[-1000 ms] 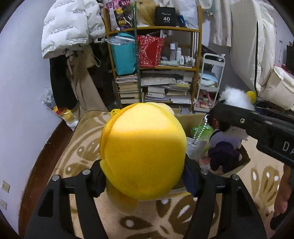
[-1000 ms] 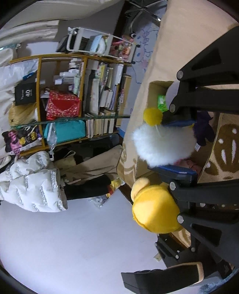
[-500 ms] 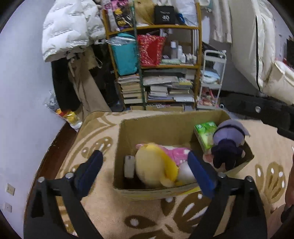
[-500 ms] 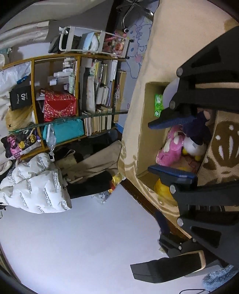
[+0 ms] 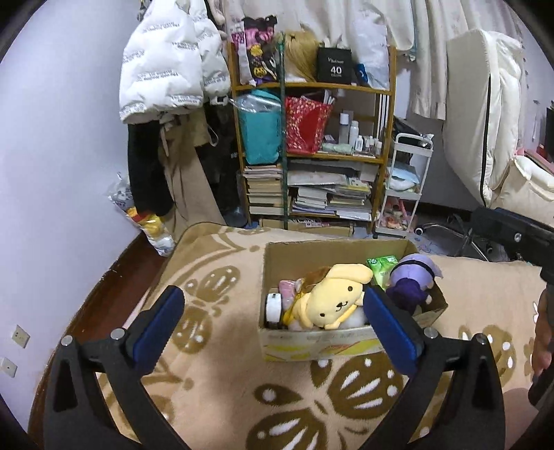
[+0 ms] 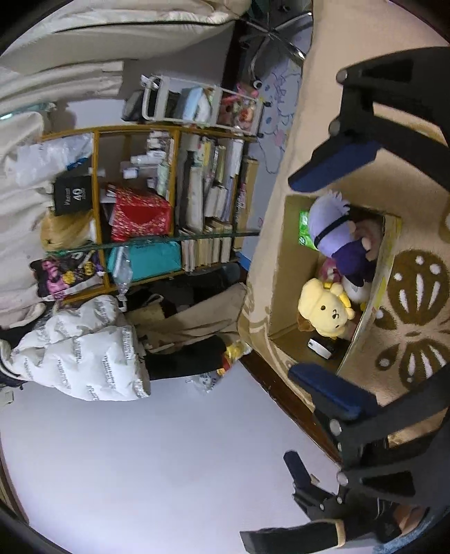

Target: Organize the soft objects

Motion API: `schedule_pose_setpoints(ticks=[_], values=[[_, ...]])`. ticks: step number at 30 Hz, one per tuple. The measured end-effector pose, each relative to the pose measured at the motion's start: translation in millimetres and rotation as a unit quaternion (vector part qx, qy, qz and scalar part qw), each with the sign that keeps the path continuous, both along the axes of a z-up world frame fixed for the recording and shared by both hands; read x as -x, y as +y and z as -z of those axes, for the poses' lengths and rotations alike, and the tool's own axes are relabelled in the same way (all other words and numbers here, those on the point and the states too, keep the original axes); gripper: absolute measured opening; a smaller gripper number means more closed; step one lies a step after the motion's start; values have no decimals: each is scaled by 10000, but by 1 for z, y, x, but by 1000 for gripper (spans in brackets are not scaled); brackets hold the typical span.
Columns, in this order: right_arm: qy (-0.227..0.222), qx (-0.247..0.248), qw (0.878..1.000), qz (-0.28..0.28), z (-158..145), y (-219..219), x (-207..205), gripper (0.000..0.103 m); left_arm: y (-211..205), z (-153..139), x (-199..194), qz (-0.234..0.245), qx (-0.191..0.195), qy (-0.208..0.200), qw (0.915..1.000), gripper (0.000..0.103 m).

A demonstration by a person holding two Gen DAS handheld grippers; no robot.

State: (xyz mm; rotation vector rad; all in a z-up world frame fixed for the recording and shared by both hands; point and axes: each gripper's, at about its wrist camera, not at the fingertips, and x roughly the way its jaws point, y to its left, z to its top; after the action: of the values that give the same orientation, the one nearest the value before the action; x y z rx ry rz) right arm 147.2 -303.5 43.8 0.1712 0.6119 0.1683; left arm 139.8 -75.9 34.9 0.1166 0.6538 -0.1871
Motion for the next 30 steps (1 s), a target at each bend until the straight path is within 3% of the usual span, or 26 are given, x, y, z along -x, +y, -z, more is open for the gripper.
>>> schedule_pose_setpoints(ticks=[7,14,23,30], values=[[-338,-7,9994,46,-27,-1,35,103,19,-25,43,-113,472,-279,9984,102],[-696,201,9973,150,-42,2,81,103,26,-31,92,-211,344,-718,9966,102],[-871,207,9955,303,-32,4,135,103,40,-30,142,-345,497,-1278,9900,102],[-889,333,9948,359,-14,4,159,103,48,-17,165,-226,471,-1442,9882,102]])
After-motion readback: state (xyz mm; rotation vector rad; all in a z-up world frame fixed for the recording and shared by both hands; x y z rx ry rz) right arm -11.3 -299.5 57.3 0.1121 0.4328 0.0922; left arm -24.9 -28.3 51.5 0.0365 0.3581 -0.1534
